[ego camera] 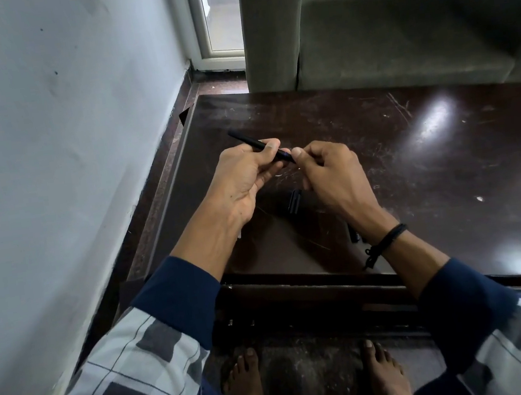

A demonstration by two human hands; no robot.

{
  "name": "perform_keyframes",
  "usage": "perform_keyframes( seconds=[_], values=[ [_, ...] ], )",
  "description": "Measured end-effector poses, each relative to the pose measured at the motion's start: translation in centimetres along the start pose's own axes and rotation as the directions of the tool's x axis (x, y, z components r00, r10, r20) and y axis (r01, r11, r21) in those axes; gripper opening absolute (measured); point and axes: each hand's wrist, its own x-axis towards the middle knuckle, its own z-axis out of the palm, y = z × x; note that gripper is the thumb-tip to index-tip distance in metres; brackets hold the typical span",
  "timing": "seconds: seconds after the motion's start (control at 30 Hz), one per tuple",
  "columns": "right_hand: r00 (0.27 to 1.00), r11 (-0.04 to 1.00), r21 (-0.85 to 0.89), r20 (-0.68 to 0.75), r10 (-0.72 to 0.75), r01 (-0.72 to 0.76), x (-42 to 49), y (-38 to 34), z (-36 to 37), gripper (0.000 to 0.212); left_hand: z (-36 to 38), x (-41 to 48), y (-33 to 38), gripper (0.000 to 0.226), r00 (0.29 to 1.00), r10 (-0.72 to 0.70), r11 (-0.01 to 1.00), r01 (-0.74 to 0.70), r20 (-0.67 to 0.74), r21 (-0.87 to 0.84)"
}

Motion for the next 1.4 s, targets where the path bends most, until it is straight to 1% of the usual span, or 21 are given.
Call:
perform_keyframes(
  seconds=[0.1, 0.17, 0.3, 0.57, 0.77, 1.0, 1.07, 1.17, 1.2, 1.33, 1.4],
  values=[
    [1.000, 0.999, 0.047, 0.011, -0.007, 0.006, -0.10, -0.25, 0.09, 0.025, -0.11, -0.08, 0.16, 0.010, 1.000, 0.008, 1.000, -0.008, -0.006, 0.000],
    [1.000, 0.999, 0.048, 0.015, -0.018, 0.017, -0.13, -0.25, 0.17, 0.020, -0.18, -0.05, 0.20, 0.008, 1.000, 0.007, 1.000, -0.007, -0.010, 0.004],
    [0.998, 1.000, -0.004, 0.054, -0.019, 0.019, -0.13, -0.11, 0.19, 0.018, -0.22, 0.10, 0.17, 0.011, 1.000, 0.002, 1.000, -0.001, -0.024, 0.001],
    [0.998, 0.999, -0.012, 0.039, -0.040, 0.040, -0.09, 0.07, 0.19, 0.013, -0.13, -0.13, 0.19, 0.015, 1.000, -0.011, 1.000, 0.011, -0.024, -0.006],
    [0.994, 0.995, -0.063, 0.072, -0.077, 0.081, -0.13, 0.15, 0.11, 0.019, -0.13, -0.03, 0.25, 0.016, 1.000, -0.009, 1.000, 0.009, -0.027, -0.020],
    [0.995, 0.998, -0.054, 0.099, -0.029, 0.034, -0.18, -0.15, 0.15, 0.037, -0.28, 0.02, 0.21, 0.018, 1.000, 0.001, 1.000, -0.002, -0.025, -0.008],
    [0.996, 0.998, -0.055, 0.085, -0.037, 0.042, -0.25, -0.16, 0.19, 0.036, -0.36, 0.03, 0.21, 0.016, 1.000, 0.001, 1.000, -0.001, -0.029, -0.011],
    [0.997, 0.996, -0.047, 0.024, -0.068, 0.069, -0.24, 0.05, 0.40, 0.017, -0.39, 0.19, 0.14, 0.010, 1.000, -0.002, 1.000, 0.002, -0.029, -0.016],
    [0.997, 0.997, -0.035, -0.002, -0.072, 0.072, -0.22, 0.07, 0.44, 0.015, -0.39, 0.23, 0.10, 0.009, 1.000, -0.003, 1.000, 0.002, -0.029, -0.016],
    [0.997, 0.997, -0.031, -0.037, -0.069, 0.068, -0.21, 0.08, 0.40, 0.011, -0.24, 0.21, -0.09, 0.011, 1.000, -0.007, 1.000, 0.006, -0.022, -0.021],
    [0.998, 0.997, -0.046, -0.032, -0.060, 0.058, -0.21, 0.05, 0.25, 0.016, -0.16, 0.16, -0.18, 0.013, 1.000, -0.005, 1.000, 0.005, -0.012, -0.015]
  ],
)
